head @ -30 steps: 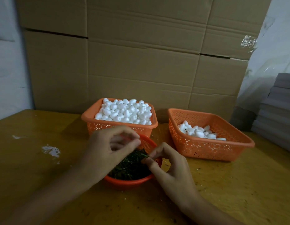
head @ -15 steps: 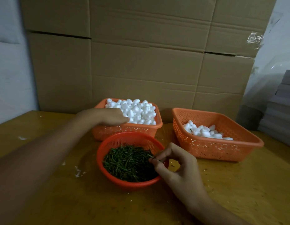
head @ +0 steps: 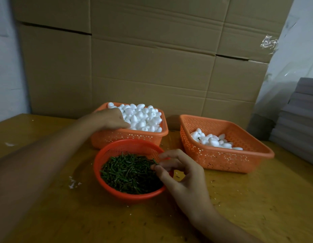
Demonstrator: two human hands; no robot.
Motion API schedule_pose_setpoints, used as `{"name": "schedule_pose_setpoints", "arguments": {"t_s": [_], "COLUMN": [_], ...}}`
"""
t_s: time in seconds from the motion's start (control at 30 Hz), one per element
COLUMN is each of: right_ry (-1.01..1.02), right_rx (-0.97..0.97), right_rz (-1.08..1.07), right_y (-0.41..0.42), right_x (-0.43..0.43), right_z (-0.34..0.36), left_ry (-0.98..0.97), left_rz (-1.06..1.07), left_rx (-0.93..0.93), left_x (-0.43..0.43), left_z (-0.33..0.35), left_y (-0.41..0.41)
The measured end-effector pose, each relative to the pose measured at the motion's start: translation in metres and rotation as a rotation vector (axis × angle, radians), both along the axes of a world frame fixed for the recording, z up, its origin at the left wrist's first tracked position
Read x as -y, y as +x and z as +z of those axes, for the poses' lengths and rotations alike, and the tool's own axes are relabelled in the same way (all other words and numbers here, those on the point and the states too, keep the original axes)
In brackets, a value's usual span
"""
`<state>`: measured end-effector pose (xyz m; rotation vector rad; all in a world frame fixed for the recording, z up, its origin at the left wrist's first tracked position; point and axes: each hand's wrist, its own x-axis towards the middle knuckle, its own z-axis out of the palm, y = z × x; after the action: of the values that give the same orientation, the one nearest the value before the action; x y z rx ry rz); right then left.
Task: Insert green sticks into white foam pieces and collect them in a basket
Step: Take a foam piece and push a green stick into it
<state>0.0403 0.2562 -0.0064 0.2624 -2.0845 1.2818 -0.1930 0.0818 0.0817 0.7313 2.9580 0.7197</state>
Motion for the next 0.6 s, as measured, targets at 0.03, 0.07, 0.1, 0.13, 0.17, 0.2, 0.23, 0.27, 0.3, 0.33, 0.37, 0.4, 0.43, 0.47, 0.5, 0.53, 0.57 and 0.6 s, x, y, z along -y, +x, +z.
{"name": "schedule_pose_setpoints", "arguments": {"t_s": [0.03, 0.07, 0.1, 0.13, 0.17, 0.2, 0.23, 0.27, 0.3, 0.33, 0.37, 0.4, 0.43, 0.47, 0.5, 0.53, 0.57, 0.6], "right_ry": [0.011, 0.022, 0.027, 0.026, 0.024, 0.023, 0.027, 0.034, 0.044, 0.054, 0.059, 0.063, 0.067, 0.072, 0.074, 0.071, 0.066, 0.061], "right_rx": [-0.002, -0.005, -0.007, -0.009, -0.009, -0.009, -0.014, -0.019, -0.025, -0.028, -0.029, -0.026, -0.022, -0.02, -0.02, -0.019, -0.021, -0.027], "right_rz": [0.001, -0.001, -0.004, -0.006, -0.005, -0.002, 0.0, -0.002, -0.01, -0.023, -0.039, -0.05, -0.056, -0.054, -0.046, -0.034, -0.022, -0.015], "right_y": [0.0, -0.001, -0.001, -0.002, -0.002, -0.002, -0.002, -0.002, -0.003, -0.003, -0.003, -0.003, -0.003, -0.002, -0.002, -0.001, 0.0, 0.001], "right_x": [0.0, 0.0, 0.0, 0.0, -0.001, -0.001, -0.002, -0.002, -0.003, -0.003, -0.002, -0.002, -0.001, -0.001, -0.001, 0.0, 0.0, 0.001], "right_z": [0.0, -0.001, -0.002, -0.003, -0.004, -0.004, -0.004, -0.004, -0.004, -0.004, -0.004, -0.005, -0.006, -0.006, -0.006, -0.006, -0.005, -0.004], "left_ry": [0.011, 0.076, 0.106, 0.126, 0.16, 0.182, 0.226, 0.27, 0.33, 0.389, 0.457, 0.508, 0.555, 0.592, 0.616, 0.625, 0.635, 0.653], "left_rz": [0.01, 0.034, 0.085, 0.132, 0.165, 0.182, 0.189, 0.188, 0.174, 0.153, 0.116, 0.075, 0.029, -0.021, -0.075, -0.119, -0.156, -0.186], "left_rx": [-0.026, -0.075, -0.114, -0.158, -0.195, -0.234, -0.269, -0.305, -0.329, -0.353, -0.39, -0.42, -0.425, -0.402, -0.368, -0.332, -0.297, -0.251], "left_x": [0.001, 0.003, 0.004, 0.005, 0.004, 0.003, 0.001, -0.001, -0.002, -0.002, -0.002, -0.003, -0.002, -0.001, 0.001, 0.004, 0.008, 0.011], "left_z": [-0.001, -0.002, -0.004, -0.006, -0.006, -0.006, -0.007, -0.006, -0.005, -0.005, -0.005, -0.003, -0.001, 0.001, 0.002, 0.002, 0.0, -0.002], "left_y": [0.0, 0.0, 0.0, 0.0, 0.001, 0.004, 0.005, 0.008, 0.012, 0.017, 0.024, 0.034, 0.045, 0.057, 0.069, 0.081, 0.092, 0.102]}}
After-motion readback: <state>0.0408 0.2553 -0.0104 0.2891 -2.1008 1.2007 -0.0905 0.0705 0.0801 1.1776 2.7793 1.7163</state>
